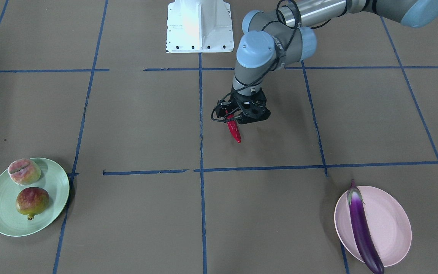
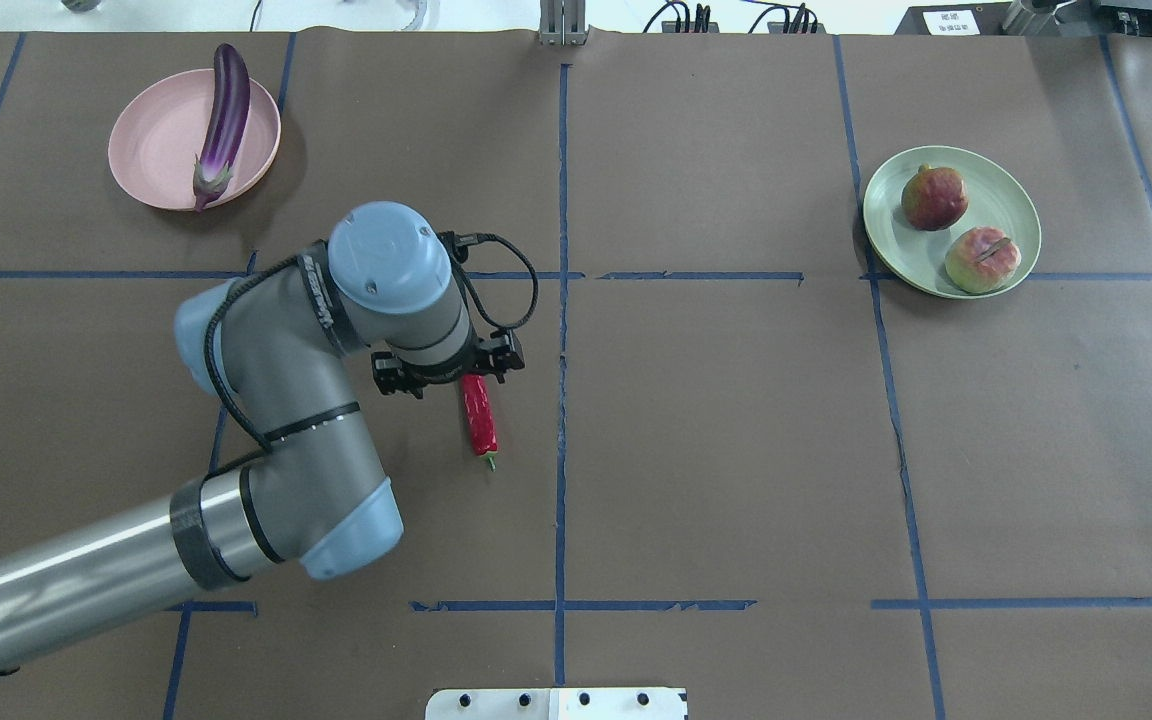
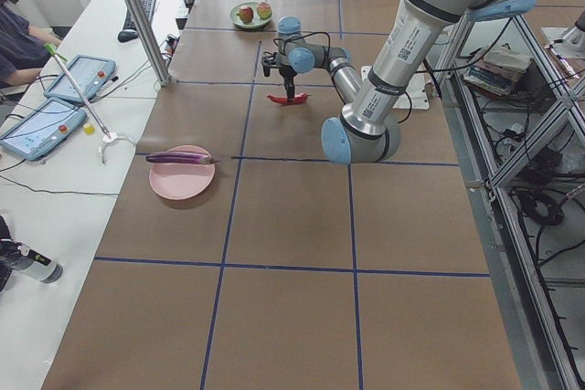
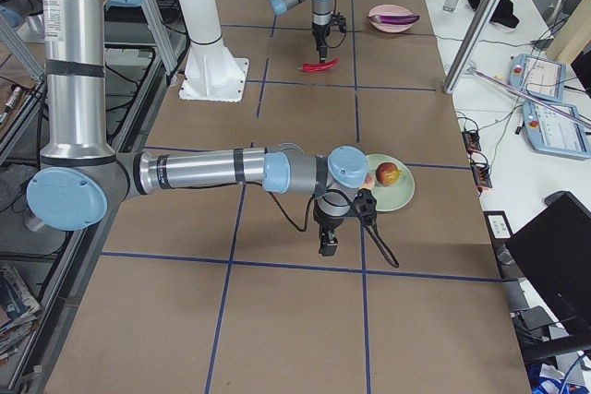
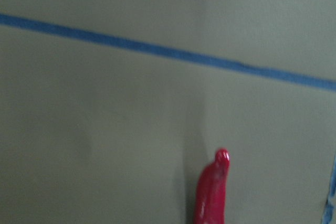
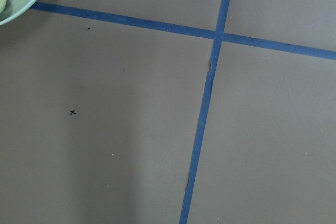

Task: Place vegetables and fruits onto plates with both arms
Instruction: 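Move the left gripper to the red chili pepper and grasp it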

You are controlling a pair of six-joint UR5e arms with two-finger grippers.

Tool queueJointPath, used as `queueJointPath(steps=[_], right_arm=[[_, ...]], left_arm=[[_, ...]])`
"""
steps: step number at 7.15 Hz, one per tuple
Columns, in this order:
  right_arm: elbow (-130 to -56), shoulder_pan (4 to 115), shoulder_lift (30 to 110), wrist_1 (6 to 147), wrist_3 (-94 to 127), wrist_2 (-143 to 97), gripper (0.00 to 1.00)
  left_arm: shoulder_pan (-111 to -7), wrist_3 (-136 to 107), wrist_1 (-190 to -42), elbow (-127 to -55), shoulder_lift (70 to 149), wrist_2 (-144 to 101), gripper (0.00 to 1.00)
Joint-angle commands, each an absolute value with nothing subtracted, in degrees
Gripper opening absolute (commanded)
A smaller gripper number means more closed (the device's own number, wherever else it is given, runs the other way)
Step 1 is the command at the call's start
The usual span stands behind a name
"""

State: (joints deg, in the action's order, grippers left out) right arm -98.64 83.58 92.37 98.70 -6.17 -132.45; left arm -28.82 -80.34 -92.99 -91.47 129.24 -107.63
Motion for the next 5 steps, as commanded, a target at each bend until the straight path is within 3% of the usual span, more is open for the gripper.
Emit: queueJointPath(steps=[1,2,3,4,5], right_arm=[[-98.5,83.6,92.4,98.7,-6.2,-132.5,1.0],[-98.4,83.6,92.4,98.7,-6.2,-132.5,1.0],[-98.4,83.6,92.4,98.7,-6.2,-132.5,1.0],[-98.4,83.6,92.4,98.7,-6.2,-132.5,1.0],[-98.4,83.6,92.4,98.7,-6.2,-132.5,1.0]], left_arm=[[-24.7,-81.7,-92.8,-91.1,128.9,-104.5,0.97],[-24.6,-81.7,-92.7,-91.0,129.1,-104.6,0.78],[-24.6,-82.1,-92.8,-91.1,129.1,-104.7,0.33],[-24.6,-82.1,-92.8,-91.4,129.2,-104.8,0.06],[-24.7,-82.1,-92.8,-91.9,129.0,-104.9,0.0]])
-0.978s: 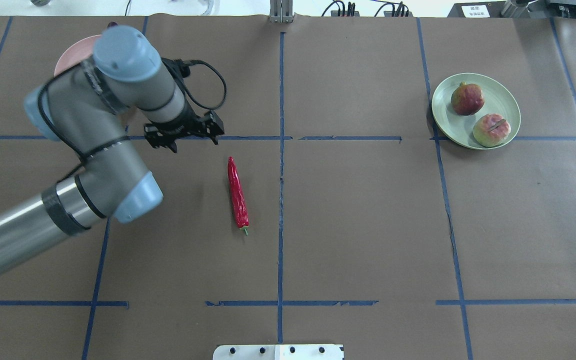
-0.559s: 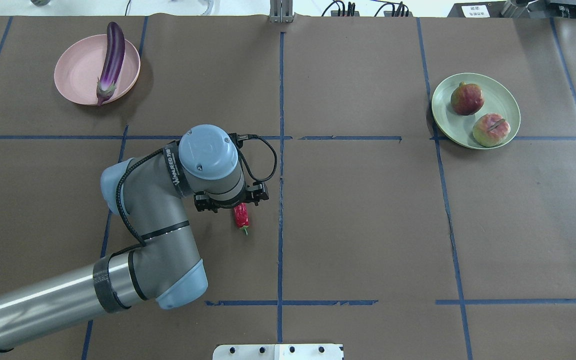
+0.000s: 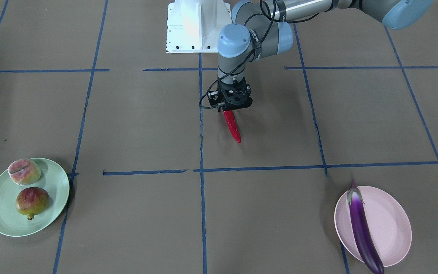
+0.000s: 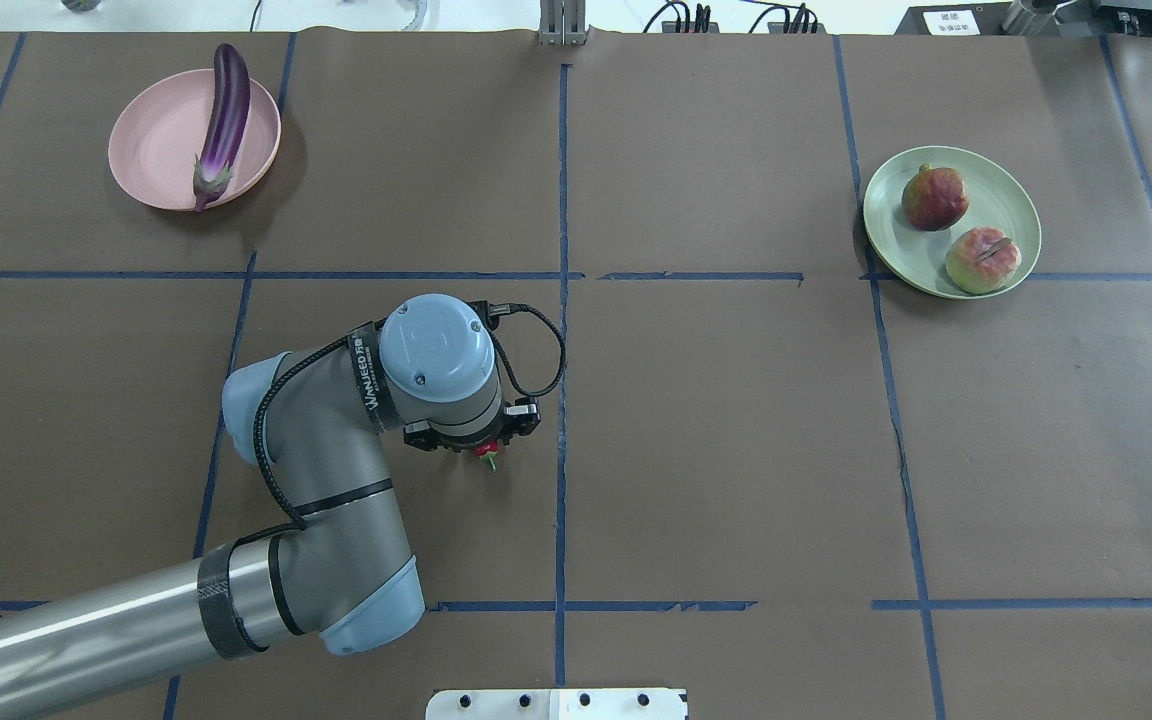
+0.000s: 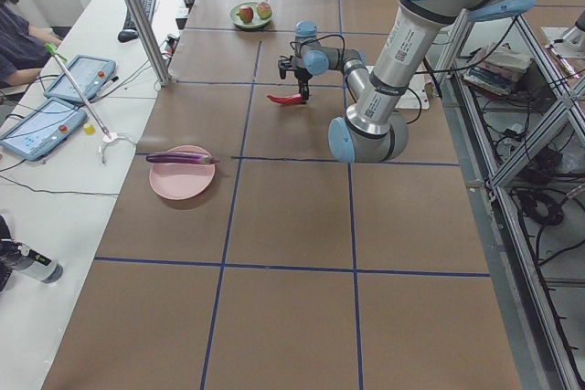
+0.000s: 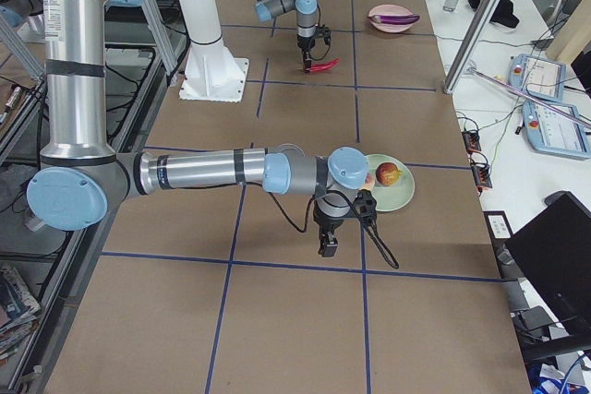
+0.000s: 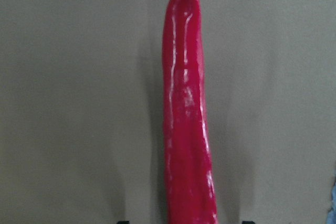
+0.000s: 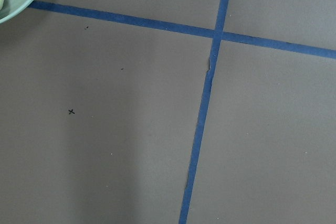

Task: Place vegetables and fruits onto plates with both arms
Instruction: 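Move the left gripper to the red chili pepper and grasp it, then carry the chili pepper with the left gripper onto the pink plate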

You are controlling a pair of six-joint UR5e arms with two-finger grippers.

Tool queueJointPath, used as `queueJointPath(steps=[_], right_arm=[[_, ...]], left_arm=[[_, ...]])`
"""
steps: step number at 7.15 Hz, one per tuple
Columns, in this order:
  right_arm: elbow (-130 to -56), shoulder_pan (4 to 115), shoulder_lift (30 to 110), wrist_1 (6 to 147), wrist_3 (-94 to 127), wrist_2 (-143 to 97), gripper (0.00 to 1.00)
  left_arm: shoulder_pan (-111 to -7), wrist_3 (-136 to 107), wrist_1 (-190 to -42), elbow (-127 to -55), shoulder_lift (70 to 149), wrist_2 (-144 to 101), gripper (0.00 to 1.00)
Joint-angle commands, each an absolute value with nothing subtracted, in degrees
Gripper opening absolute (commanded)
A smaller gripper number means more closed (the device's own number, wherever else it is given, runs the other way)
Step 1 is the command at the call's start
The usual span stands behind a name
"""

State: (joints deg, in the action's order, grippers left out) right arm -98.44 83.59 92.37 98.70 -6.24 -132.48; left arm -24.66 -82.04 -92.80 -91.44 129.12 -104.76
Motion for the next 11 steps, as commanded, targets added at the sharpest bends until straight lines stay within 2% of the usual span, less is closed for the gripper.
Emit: queueJointPath(steps=[1,2,4,6,8,10,11], right_arm=[[-98.4,83.6,92.4,98.7,-6.2,-132.5,1.0],[-98.4,83.6,92.4,98.7,-6.2,-132.5,1.0],[-98.4,83.6,92.4,98.7,-6.2,-132.5,1.0],[-98.4,83.6,92.4,98.7,-6.2,-132.5,1.0],[-98.5,83.6,92.4,98.7,-6.2,-132.5,1.0],[-98.5,83.6,92.4,98.7,-6.2,-132.5,1.0],[-98.5,83.6,92.4,98.7,-6.2,-132.5,1.0]], left_arm=[[-24.9,-82.1,-92.7,-92.4,129.0,-104.9,0.0],[-27.3,-81.7,-92.4,-93.6,128.8,-105.0,0.0],[-39.0,-74.8,-90.4,-94.2,127.5,-113.6,0.0],[-52.5,-56.8,-89.6,-90.2,125.1,-116.8,0.0],[-61.9,-38.5,-90.9,-77.9,125.7,-118.7,0.0],[-63.4,-36.9,-104.9,-61.4,128.9,-118.5,0.0],[-63.4,-36.8,-108.5,-56.0,130.8,-118.3,0.0]])
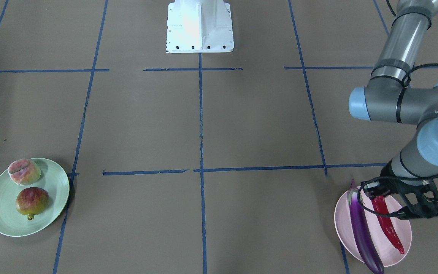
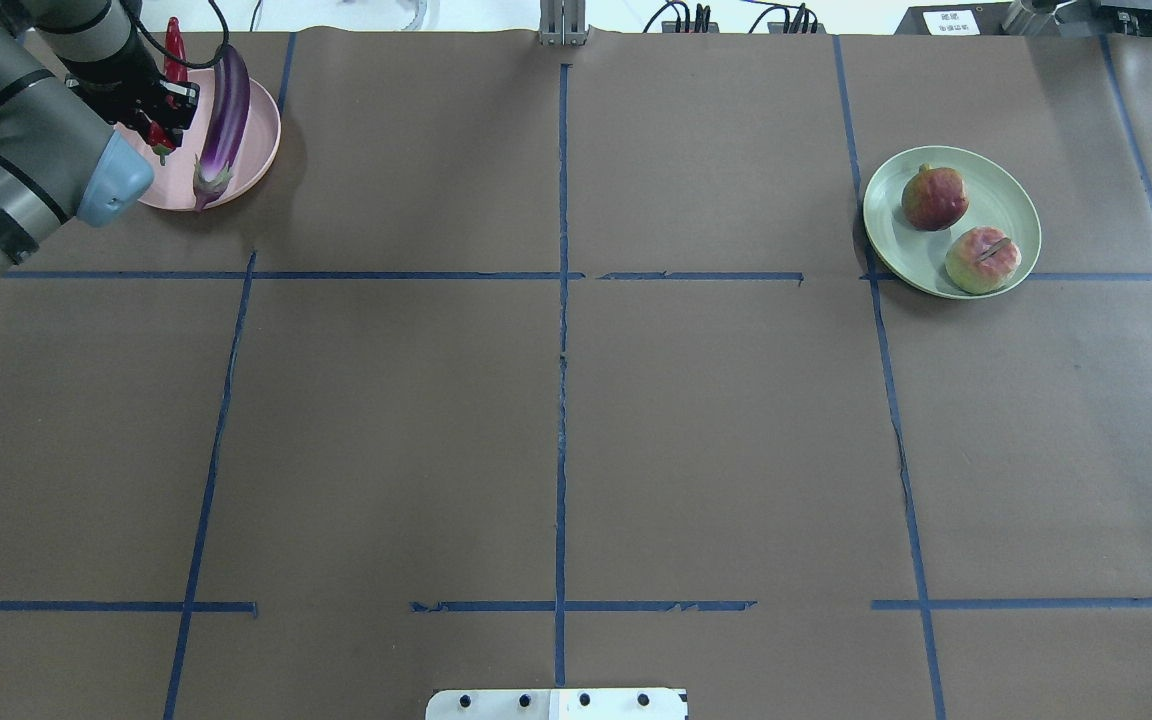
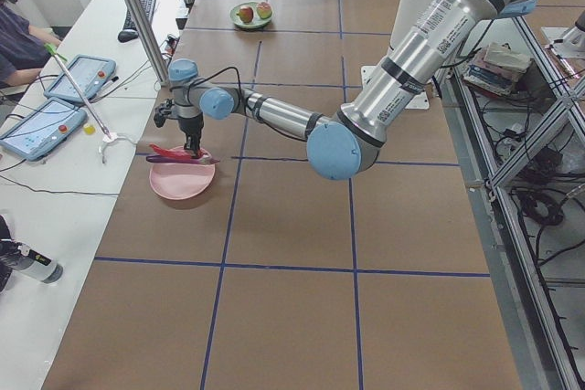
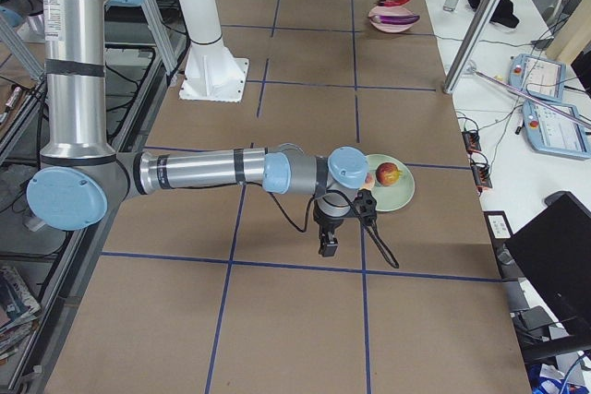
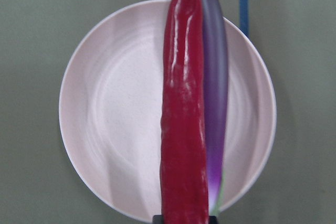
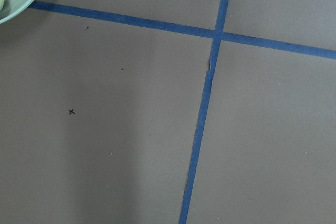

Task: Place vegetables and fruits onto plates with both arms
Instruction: 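Carry the chili pepper with the left gripper onto the pink plate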

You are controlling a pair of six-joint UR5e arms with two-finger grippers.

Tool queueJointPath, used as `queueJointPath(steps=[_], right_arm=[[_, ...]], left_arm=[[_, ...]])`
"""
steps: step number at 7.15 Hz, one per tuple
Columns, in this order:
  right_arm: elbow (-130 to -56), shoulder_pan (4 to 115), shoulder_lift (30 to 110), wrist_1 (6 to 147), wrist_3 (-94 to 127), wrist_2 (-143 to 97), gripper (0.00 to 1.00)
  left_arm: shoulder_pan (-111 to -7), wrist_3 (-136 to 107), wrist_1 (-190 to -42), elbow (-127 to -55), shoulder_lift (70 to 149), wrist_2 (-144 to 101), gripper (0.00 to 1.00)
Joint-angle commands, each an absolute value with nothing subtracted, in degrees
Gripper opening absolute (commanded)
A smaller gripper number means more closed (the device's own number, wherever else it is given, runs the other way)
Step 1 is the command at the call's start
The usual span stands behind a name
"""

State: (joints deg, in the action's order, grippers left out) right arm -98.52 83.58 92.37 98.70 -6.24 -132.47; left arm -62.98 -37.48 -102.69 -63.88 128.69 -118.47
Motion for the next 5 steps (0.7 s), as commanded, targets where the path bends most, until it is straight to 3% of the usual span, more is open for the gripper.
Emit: queueJointPath(steps=[1,2,5], right_arm=[[-98.5,83.6,92.4,98.7,-6.2,-132.5,1.0],[-98.6,83.6,92.4,98.7,-6.2,-132.5,1.0],[-98.5,83.6,92.4,98.7,-6.2,-132.5,1.0]], left_arm=[[-63.3,-36.8,-110.7,-55.1,131.0,-118.3,0.41],[-63.2,-36.7,-112.3,-55.2,131.0,-118.3,0.99],[-63.5,-36.3,-112.4,-57.6,130.5,-118.8,1.0]])
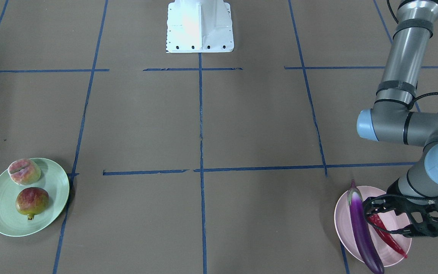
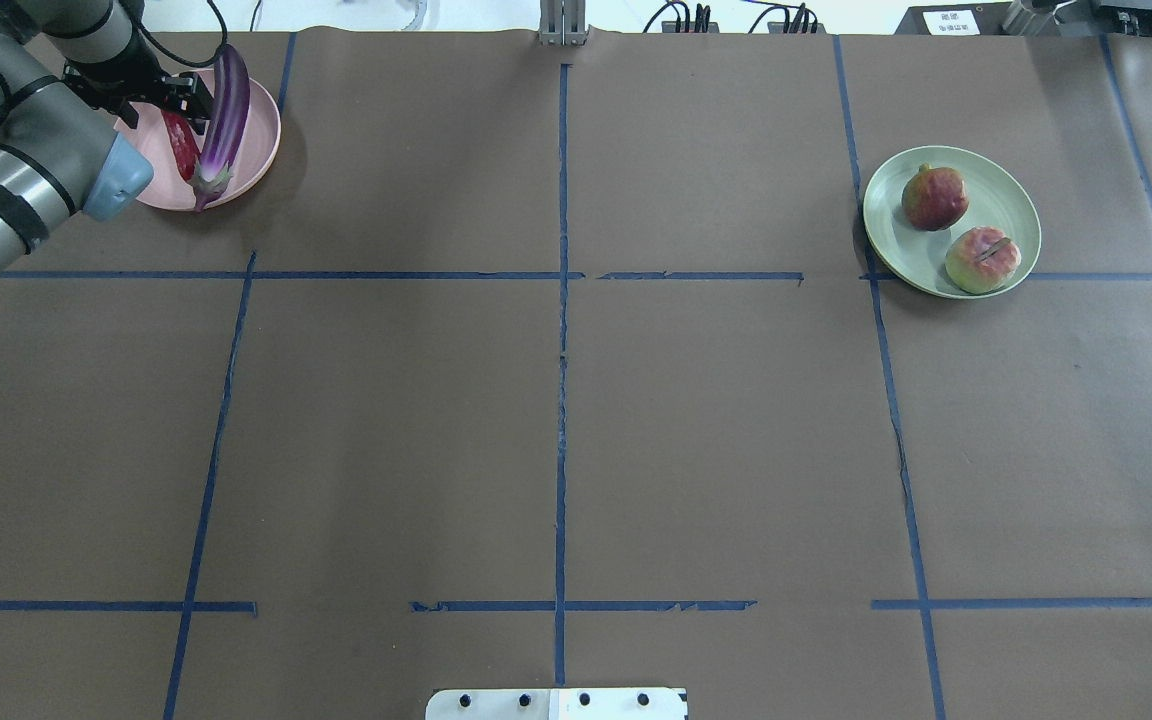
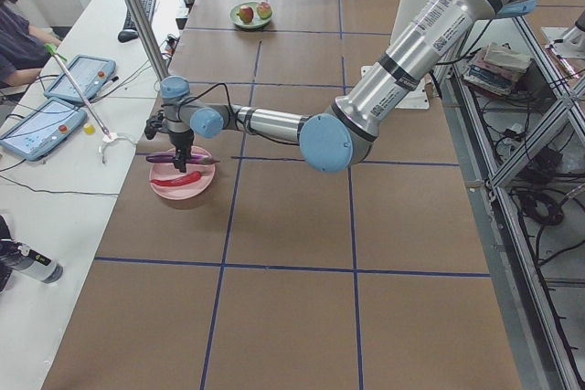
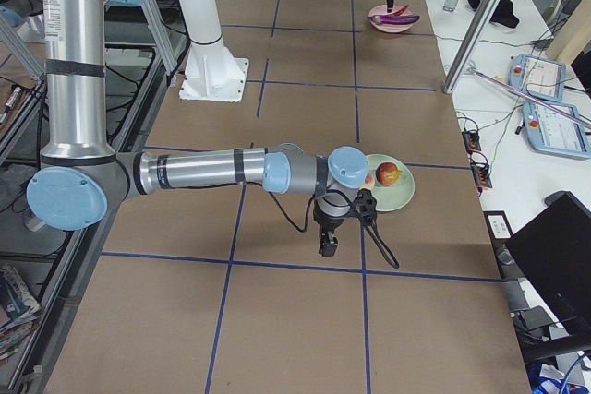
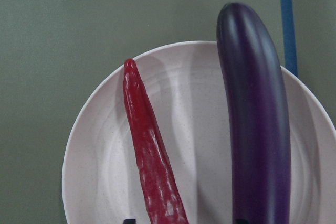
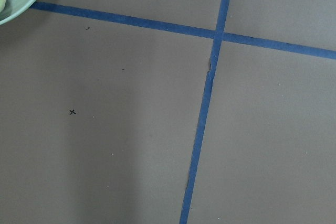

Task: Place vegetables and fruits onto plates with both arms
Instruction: 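Release the chili pepper and withdraw the left arm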

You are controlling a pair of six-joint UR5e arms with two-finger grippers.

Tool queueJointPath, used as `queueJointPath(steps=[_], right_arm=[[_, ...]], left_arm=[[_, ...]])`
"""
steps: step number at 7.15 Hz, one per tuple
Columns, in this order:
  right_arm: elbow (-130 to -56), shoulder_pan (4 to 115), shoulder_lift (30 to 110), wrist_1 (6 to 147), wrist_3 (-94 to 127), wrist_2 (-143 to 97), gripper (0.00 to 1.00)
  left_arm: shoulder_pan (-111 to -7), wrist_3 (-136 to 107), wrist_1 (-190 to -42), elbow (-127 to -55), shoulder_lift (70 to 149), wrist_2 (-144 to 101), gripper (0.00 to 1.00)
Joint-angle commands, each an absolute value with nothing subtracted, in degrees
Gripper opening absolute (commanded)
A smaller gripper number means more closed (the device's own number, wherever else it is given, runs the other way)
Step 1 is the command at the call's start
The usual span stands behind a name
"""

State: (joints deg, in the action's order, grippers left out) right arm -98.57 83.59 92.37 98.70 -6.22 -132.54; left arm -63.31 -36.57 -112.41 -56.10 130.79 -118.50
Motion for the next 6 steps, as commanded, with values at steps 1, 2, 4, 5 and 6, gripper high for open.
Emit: queueJointPath(steps=[1,2,4,5,6], right_arm=[[-98.6,83.6,92.4,98.7,-6.2,-132.5,1.0],[-98.6,83.6,92.4,98.7,-6.2,-132.5,1.0],[-98.8,83.6,92.4,98.7,-6.2,-132.5,1.0],[-98.8,83.6,92.4,98.7,-6.2,-132.5,1.0],[-99.0,83.6,92.5,98.7,-6.2,-132.5,1.0]], left_arm=[[-65.0,-30.9,-111.7,-59.9,128.4,-121.5,1.0],[-68.9,-24.9,-111.6,-60.6,126.2,-127.0,1.0],[-79.2,-9.1,-110.6,-61.6,120.4,-135.8,1.0],[-83.9,0.0,-104.6,-63.6,119.9,-138.9,1.0],[-87.5,9.4,-95.3,-66.6,119.8,-139.2,1.0]])
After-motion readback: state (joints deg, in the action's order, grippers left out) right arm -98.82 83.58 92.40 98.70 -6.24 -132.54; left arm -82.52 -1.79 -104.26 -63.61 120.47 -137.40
